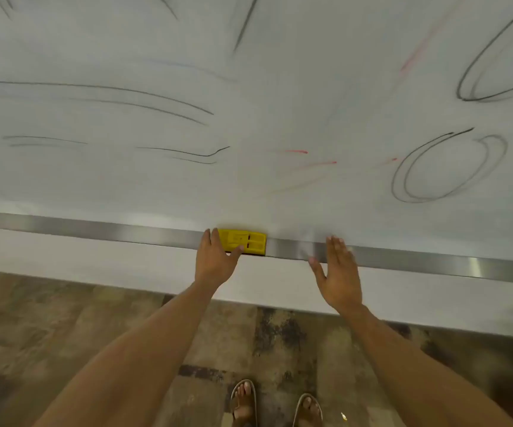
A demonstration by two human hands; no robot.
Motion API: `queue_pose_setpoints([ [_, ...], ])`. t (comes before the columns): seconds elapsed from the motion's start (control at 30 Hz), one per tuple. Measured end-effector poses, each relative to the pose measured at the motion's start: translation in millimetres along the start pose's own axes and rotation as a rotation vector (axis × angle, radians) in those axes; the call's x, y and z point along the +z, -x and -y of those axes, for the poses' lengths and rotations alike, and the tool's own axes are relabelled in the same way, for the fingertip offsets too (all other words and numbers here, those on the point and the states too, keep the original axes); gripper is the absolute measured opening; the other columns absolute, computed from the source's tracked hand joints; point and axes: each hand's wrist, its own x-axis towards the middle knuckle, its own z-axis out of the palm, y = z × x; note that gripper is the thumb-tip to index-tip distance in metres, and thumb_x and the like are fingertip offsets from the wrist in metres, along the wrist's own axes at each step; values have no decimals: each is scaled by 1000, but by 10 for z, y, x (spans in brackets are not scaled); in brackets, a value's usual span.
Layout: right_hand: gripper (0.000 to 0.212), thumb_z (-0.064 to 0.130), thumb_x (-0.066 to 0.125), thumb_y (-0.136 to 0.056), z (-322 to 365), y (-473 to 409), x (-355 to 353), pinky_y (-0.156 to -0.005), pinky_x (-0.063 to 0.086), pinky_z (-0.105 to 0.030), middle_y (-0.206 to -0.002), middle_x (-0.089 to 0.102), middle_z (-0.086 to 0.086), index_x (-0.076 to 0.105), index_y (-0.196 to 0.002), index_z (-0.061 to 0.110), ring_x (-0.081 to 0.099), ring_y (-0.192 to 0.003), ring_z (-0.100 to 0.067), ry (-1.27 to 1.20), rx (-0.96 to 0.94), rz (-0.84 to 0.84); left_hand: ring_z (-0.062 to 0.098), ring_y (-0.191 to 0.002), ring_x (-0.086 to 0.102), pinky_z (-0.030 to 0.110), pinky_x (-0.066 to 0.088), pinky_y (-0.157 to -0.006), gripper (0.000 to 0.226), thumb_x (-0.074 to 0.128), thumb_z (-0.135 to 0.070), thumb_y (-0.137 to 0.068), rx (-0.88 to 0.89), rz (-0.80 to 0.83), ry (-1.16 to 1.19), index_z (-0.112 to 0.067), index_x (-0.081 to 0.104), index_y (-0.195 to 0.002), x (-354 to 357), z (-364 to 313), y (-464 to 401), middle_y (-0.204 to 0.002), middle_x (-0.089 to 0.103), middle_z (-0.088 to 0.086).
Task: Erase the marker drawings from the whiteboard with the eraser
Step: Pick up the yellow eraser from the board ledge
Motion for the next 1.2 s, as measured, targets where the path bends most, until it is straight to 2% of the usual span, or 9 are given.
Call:
queue_pose_setpoints([
  [0.2,78,60,27,-97,572,-116,363,-122,9,-31,-164,20,-8,21,-157,10,17,-152,-21,-121,47,110,31,-140,36,45,37,-111,76,56,-48,-96,-115,40,129,-4,29,-151,-7,212,-246,-155,31,13],
  [0.33,70,55,36,-102,895,-228,522,-123,20,-40,-161,29,-9,26,-156,11,27,-148,-23,-184,26,185,33,-110,59,41,50,-88,41,60,-42,-94,-90,27,219,-10,58,-120,-12,284,-338,-119,64,11],
  [0.4,67,53,38,-102,1021,-262,582,-118,27,-43,-158,36,-7,27,-155,14,34,-143,-24,-214,-3,202,31,-103,62,33,46,-78,34,60,-40,-94,-74,37,238,-13,59,-115,-10,276,-334,-111,67,9],
  [0.53,67,50,44,-101,1131,-289,659,-114,35,-44,-155,41,-5,24,-156,17,40,-140,-25,-271,6,211,30,-106,62,30,41,-77,35,63,-36,-93,-94,46,284,-13,60,-120,-5,232,-347,-114,67,8],
  [0.67,72,37,65,-95,1132,-272,651,-108,44,-42,-145,53,-5,29,-154,18,51,-131,-24,-507,134,73,29,-113,60,38,49,-91,49,66,-34,-93,-164,27,426,-10,53,-135,-59,173,-323,-124,63,9],
  [0.8,89,30,79,-85,1058,-193,581,-105,47,-41,-140,55,-5,25,-155,23,55,-125,-21,-638,169,-31,22,-98,58,30,45,-79,42,67,-21,-94,-179,-60,635,-9,54,-132,-44,29,-195,-118,62,10],
  [0.9,94,32,83,-80,950,-138,493,-103,48,-40,-134,53,-4,25,-154,25,54,-122,-20,-621,166,-81,23,-99,61,23,47,-73,35,65,-7,-93,-101,-65,691,-9,55,-127,4,-119,-78,-113,61,8],
  [1.07,80,36,81,-81,741,-61,270,-98,43,-25,-129,45,-7,39,-148,23,50,-121,-21,-509,119,-222,23,-105,59,31,50,-85,35,61,-2,-93,1,-49,728,-13,54,-126,12,-529,104,-120,55,10],
  [1.2,67,35,84,-77,626,-57,-116,-93,50,-31,-132,46,-5,54,-134,17,52,-120,-23,-424,44,-404,16,-99,55,24,45,-86,36,57,2,-93,205,-81,672,-15,53,-124,-145,-941,206,-120,48,7],
])
